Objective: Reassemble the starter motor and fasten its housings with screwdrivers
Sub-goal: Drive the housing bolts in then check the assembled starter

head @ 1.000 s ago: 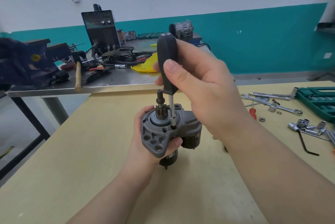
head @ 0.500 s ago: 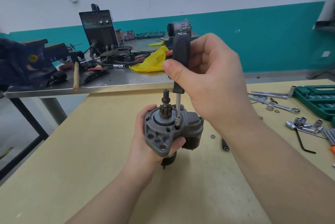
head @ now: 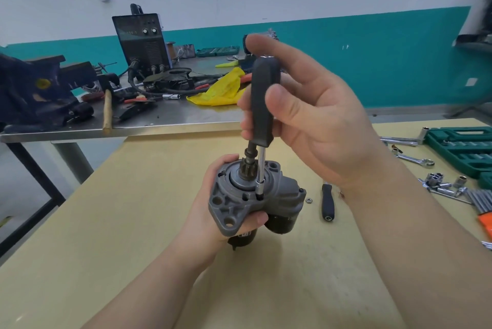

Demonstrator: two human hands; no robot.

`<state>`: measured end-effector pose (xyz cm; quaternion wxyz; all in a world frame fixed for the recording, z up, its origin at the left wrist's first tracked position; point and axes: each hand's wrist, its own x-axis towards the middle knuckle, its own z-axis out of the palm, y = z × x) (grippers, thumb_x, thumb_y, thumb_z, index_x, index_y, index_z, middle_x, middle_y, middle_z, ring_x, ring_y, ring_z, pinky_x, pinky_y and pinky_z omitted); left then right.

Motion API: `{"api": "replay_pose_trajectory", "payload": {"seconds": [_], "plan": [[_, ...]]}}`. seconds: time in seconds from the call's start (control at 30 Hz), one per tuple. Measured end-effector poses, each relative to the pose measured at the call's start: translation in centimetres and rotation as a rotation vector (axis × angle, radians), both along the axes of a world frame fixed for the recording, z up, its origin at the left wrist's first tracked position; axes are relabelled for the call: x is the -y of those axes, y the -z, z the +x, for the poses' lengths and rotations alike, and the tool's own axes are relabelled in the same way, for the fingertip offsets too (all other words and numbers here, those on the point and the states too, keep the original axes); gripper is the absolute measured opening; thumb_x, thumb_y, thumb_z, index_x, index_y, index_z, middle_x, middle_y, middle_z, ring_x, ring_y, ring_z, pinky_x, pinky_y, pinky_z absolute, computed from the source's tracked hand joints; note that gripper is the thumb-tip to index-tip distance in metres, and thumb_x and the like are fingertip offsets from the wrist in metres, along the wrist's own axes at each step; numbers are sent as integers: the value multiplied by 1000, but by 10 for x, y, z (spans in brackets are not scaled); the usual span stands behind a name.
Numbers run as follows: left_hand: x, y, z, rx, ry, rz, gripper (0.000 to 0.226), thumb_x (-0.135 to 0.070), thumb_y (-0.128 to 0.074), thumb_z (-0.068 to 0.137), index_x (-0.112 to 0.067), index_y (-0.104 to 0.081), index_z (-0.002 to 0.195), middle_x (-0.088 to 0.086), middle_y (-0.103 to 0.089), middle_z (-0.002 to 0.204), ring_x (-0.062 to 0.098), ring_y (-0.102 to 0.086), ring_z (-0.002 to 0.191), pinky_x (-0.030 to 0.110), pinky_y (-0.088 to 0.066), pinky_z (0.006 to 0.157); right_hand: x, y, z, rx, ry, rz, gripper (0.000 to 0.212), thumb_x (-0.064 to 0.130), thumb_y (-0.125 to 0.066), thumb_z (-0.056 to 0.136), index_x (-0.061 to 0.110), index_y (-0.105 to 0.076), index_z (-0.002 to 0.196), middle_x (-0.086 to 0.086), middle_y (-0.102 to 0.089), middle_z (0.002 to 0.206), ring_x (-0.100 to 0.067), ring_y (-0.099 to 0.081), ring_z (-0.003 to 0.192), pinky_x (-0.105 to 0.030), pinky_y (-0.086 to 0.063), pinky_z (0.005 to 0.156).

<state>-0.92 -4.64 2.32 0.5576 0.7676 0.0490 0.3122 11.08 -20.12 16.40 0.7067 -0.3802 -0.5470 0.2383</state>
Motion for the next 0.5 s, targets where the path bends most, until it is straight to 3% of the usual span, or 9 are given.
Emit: {"api": "replay_pose_trajectory", "payload": {"seconds": [0.2, 0.37, 0.5], "plan": [[-2, 1, -1, 3, -5, 6, 95, -24, -92, 61, -26, -42, 143, -29, -66, 134, 0, -65, 127, 14, -52, 101, 3, -4, -1, -30, 110, -27, 40, 25, -76, 84, 7, -68, 119, -11, -74, 95, -31, -75, 83, -44, -63, 78], [0, 1, -3, 6, -19, 0, 95, -23, -93, 64, -28, -43, 144, -24, -66, 136, 4, -66, 128, 16, -52, 101, 1, -5, -12, 61, 374, -33, 17, 19, -78, 88, 16, -69, 101, -2, -72, 84, -35, -76, 79, -43, -66, 69], [3, -3, -3, -1, -34, 10, 94, -28, -92, 62, -30, -43, 142, -30, -66, 133, -1, -65, 126, 14, -52, 100, 0, -6, -20, 117, 515, -16, 15, 25, -79, 88, 21, -68, 97, 1, -72, 81, -32, -78, 78, -41, -66, 66]]}}
